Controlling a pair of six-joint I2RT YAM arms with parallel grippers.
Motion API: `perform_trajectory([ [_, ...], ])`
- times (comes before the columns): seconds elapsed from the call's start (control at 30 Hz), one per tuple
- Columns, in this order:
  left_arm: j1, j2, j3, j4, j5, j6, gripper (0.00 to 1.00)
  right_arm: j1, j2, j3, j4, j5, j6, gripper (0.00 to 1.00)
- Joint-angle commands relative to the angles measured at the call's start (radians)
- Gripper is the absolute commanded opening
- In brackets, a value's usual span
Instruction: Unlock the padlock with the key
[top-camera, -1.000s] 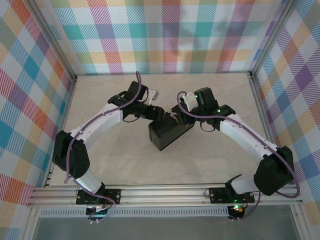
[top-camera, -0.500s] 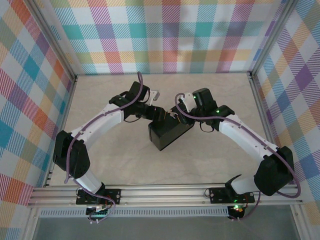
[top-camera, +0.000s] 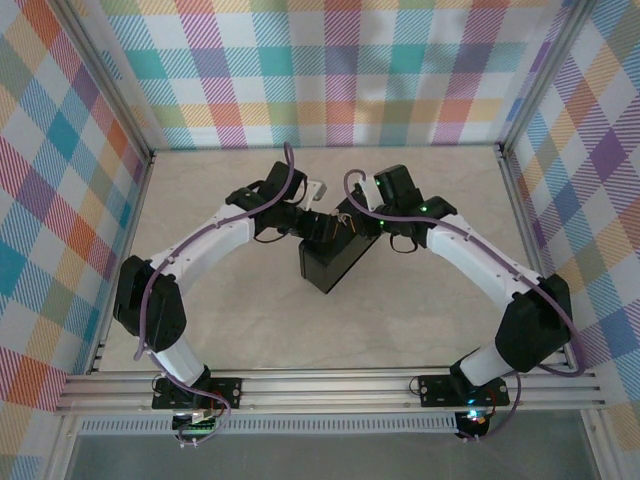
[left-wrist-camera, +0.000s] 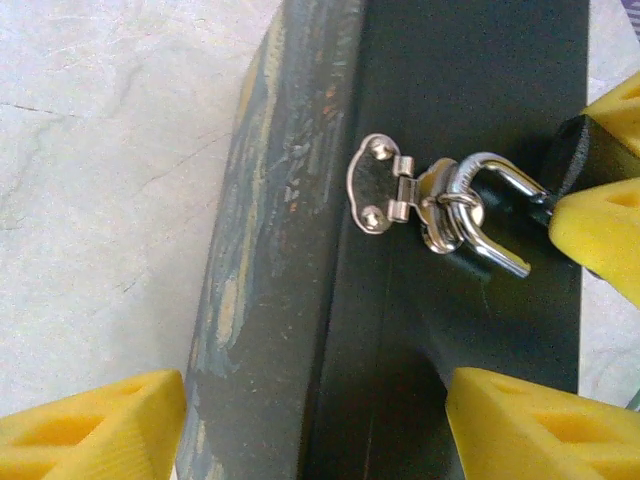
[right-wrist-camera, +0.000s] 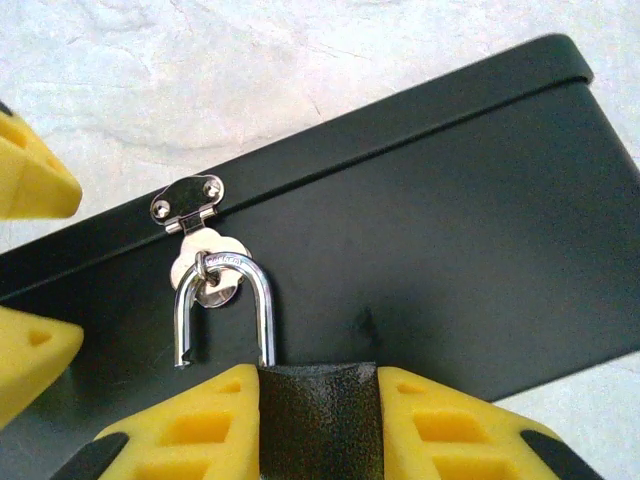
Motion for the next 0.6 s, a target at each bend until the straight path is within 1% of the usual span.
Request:
perform_trajectory([
  [0.0, -0.014, 0.015, -0.002, -0.018, 0.062, 0.000, 0.70, -0.011, 0.023, 0.041, -0.004, 0.071, 0.109, 0.07],
  [0.13, -0.034, 0.016, -0.004, -0.007, 0.077, -0.008, 0.69, -0.011, 0.047, 0.067, 0.009, 0.122, 0.203, 0.07],
  [0.3, -0.054, 0.023, -0.003, -0.004, 0.094, -0.008, 0.69, -0.011, 0.075, 0.097, 0.037, 0.166, 0.313, 0.03],
  [0.57, -0.057, 0.027, -0.017, 0.020, 0.122, -0.020, 0.67, -0.008, 0.122, 0.137, 0.072, 0.161, 0.432, 0.00],
])
